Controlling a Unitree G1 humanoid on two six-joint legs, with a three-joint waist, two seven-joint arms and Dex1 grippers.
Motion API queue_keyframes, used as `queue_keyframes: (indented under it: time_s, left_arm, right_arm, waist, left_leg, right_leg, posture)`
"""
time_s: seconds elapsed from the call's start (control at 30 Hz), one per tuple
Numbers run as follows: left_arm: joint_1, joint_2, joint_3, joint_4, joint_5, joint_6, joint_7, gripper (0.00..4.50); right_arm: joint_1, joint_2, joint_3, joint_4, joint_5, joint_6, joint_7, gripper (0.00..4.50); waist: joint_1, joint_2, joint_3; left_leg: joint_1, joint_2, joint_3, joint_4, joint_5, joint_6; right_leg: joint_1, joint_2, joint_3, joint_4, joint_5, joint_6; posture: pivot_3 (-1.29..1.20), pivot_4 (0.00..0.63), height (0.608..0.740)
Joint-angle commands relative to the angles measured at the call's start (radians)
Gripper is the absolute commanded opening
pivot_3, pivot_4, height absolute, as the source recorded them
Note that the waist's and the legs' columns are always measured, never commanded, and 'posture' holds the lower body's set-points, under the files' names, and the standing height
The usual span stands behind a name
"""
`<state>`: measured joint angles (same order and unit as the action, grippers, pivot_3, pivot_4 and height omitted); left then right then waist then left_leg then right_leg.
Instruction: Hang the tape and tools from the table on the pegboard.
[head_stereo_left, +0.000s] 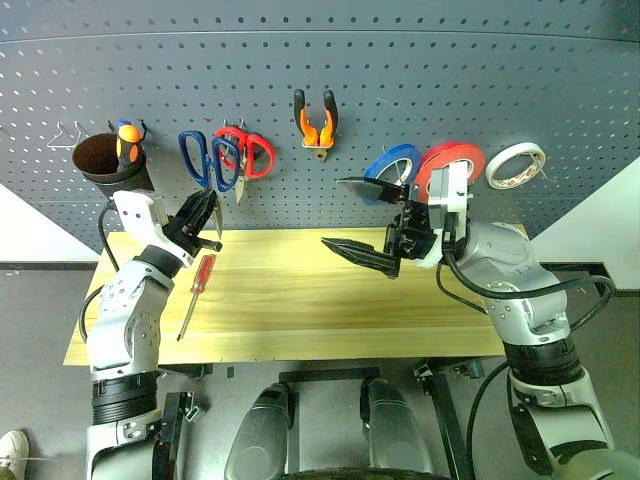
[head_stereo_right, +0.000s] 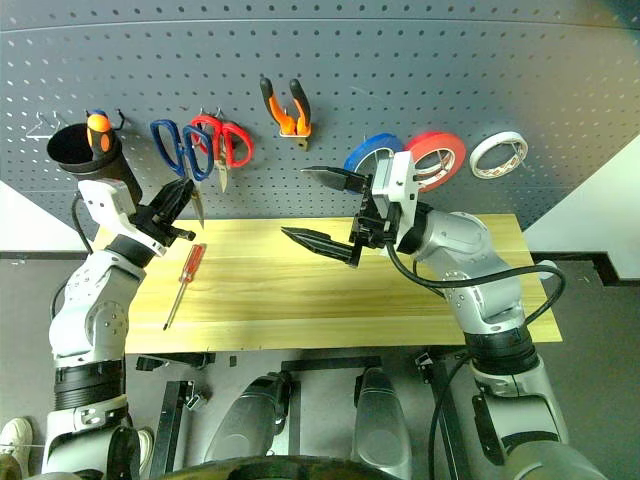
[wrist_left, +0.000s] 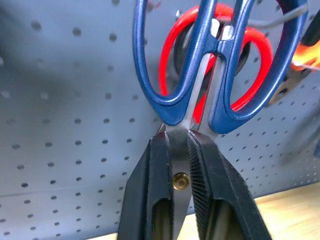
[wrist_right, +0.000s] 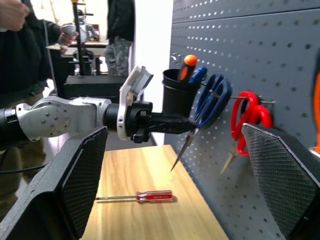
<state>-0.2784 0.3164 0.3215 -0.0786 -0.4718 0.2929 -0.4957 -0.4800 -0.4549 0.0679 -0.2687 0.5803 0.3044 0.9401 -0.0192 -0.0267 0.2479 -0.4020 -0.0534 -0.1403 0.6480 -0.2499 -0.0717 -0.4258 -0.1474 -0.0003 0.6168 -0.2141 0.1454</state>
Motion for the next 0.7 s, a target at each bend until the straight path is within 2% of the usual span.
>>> queue_keyframes:
  time_s: [0.03,0.13,0.3,0.43,0.5,0.6,0.63,0.7]
  left_arm:
    - [-0.005,0.028,0.0,-0.025,-0.008,-0.001,-0.002,1.78]
    - [0.022,0.059,-0.002,-0.035,0.005,0.086,0.039,2.73]
    - [0.12,0.142,0.007,-0.044,0.027,0.254,0.094,2.73]
    - [0.147,0.183,0.063,0.055,0.031,0.435,0.193,2.73]
    - [0.127,0.189,0.096,0.139,0.025,0.488,0.221,3.34]
    - [0.07,0.221,0.063,0.24,0.058,0.545,0.23,4.28]
    - [0.038,0.231,0.054,0.291,0.067,0.564,0.233,4.47]
    - [-0.028,0.253,0.037,0.414,0.097,0.559,0.229,4.47]
  right_arm:
    - [0.01,-0.008,-0.022,-0.021,-0.018,-0.03,0.0,4.5]
    - [0.02,-0.016,-0.022,-0.019,-0.036,-0.04,0.005,4.5]
    - [0.051,-0.038,-0.012,0.002,-0.082,-0.079,0.03,4.5]
    - [0.075,-0.044,-0.006,0.02,-0.106,-0.104,0.04,4.5]
    - [0.085,-0.043,-0.004,0.031,-0.119,-0.115,0.045,4.5]
    - [0.095,-0.042,-0.002,0.044,-0.13,-0.125,0.049,4.5]
    - [0.097,-0.041,-0.003,0.045,-0.132,-0.125,0.05,4.5]
    - [0.105,-0.041,-0.004,0.032,-0.129,-0.119,0.05,4.5]
  waist:
    - [0.0,0.0,-0.001]
    - [-0.001,0.001,-0.003]
    - [-0.007,0.002,-0.004]
    - [-0.011,0.002,-0.004]
    - [-0.011,0.002,-0.004]
    - [-0.011,0.002,-0.005]
    - [-0.007,0.002,-0.005]
    - [0.0,0.001,-0.005]
  left_leg:
    - [0.0,0.0,0.0,0.0,0.0,0.0]
    - [0.0,0.0,0.0,0.0,0.0,0.0]
    - [0.001,0.0,0.0,0.0,0.0,0.0]
    - [0.002,0.0,0.0,0.0,0.0,0.0]
    - [0.004,0.0,0.0,0.0,0.0,0.0]
    - [0.006,0.0,0.0,0.0,0.0,0.0]
    - [0.005,0.0,0.0,0.0,0.0,0.0]
    - [0.006,0.0,0.0,0.0,0.0,0.0]
  right_leg:
    - [0.0,0.0,0.0,0.0,0.0,0.0]
    - [0.0,0.0,0.0,0.0,0.0,0.0]
    - [0.0,0.0,0.0,0.001,0.0,0.0]
    - [0.0,0.0,0.0,0.003,0.0,0.0]
    - [0.002,0.0,0.0,0.004,0.0,0.0]
    - [0.003,0.0,0.0,0.004,0.0,0.0]
    - [0.003,0.0,0.0,0.004,0.0,0.0]
    - [0.004,0.0,0.0,0.004,0.0,0.0]
  posture:
    - [-0.07,0.137,0.729]
    - [-0.07,0.14,0.729]
    - [-0.06,0.148,0.729]
    - [-0.04,0.157,0.729]
    - [-0.04,0.157,0.729]
    - [-0.04,0.157,0.729]
    - [-0.04,0.157,0.729]
    - [-0.02,0.164,0.729]
